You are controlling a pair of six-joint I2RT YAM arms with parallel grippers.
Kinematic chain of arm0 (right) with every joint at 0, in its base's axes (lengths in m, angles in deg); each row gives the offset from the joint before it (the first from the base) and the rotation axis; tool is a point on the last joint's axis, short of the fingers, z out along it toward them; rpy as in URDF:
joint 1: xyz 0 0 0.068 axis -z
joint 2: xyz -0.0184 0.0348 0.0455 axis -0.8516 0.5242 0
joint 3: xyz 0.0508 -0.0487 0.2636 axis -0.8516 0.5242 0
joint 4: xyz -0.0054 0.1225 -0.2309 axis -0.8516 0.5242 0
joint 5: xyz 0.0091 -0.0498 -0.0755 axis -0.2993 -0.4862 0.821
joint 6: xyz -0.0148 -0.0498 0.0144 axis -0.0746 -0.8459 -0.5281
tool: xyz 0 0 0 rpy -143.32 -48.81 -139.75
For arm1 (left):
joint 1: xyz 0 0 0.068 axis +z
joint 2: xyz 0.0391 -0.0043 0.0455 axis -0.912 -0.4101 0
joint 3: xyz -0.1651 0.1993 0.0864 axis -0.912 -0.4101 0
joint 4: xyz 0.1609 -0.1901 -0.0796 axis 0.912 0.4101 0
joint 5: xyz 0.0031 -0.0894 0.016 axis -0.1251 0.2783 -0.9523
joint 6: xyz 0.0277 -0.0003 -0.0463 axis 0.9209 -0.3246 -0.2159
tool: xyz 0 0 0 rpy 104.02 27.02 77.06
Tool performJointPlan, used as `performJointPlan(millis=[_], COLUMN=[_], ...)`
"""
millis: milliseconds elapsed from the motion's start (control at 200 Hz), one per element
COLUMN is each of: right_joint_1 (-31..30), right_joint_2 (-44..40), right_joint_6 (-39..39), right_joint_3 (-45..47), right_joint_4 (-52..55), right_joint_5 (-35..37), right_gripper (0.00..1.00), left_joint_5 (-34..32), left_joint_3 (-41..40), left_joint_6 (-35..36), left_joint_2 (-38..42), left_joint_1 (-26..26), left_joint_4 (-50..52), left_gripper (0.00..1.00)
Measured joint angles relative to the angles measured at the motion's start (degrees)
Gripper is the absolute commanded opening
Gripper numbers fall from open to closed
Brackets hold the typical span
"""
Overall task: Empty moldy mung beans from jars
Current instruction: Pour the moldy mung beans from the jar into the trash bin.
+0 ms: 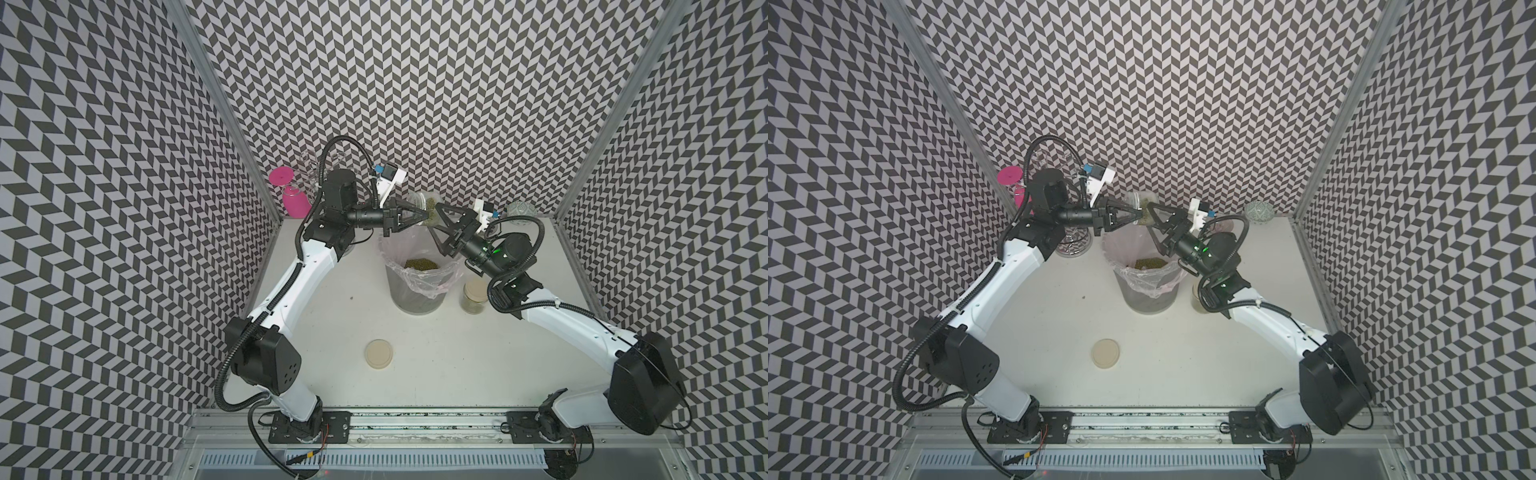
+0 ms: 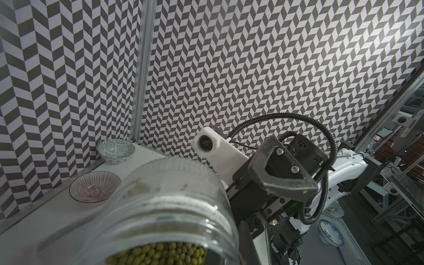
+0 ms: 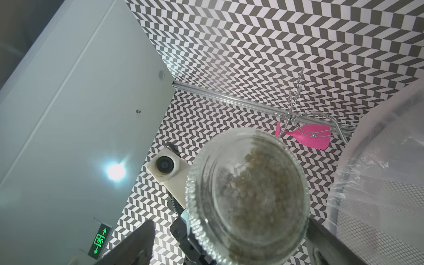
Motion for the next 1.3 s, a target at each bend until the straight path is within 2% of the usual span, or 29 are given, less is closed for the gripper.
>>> performJointPlan(millis=[360,951,1076,1177,1242,1302], right_joint_1=[-0.15,-0.13,-0.13,-0.13,-0.13,-0.13], right_joint_2=[1.18,1.92,1.92,1.92,1.92,1.92], right_joint_6=[2.29,0.52,-0.48,-1.31,-1.38,-1.49], right_joint_3=[0.39,-0.28,-0.55,-0.57,-0.57,-0.57], right_joint_4=[-0.09,2.93,3.23,3.39,3.37,3.32], right_joint_5=[3.67,6.84,7.17,7.17,7.15,7.17], right_gripper=[0.97,0.76,0.74,0.74,0.73,0.73], left_joint_5=[-0.81,-1.29,-1.27,-1.86,-2.54,-3.08], left_joint_3=[-1.97,-4.72,-4.72,-4.79,-4.85,-4.94], left_joint_6=[-0.48,0.04,0.33,0.68,0.98,1.44], left_joint_2=[-0.28,-0.42,-0.42,-0.42,-0.42,-0.42], left_joint_1=[-3.67,-4.42,-4.42,-4.44,-4.42,-4.35], left_joint_4=[-0.46,-2.16,-2.03,-1.62,-1.25,-0.9], left_gripper=[0.0,0.0,0.18,0.37,0.56,0.66])
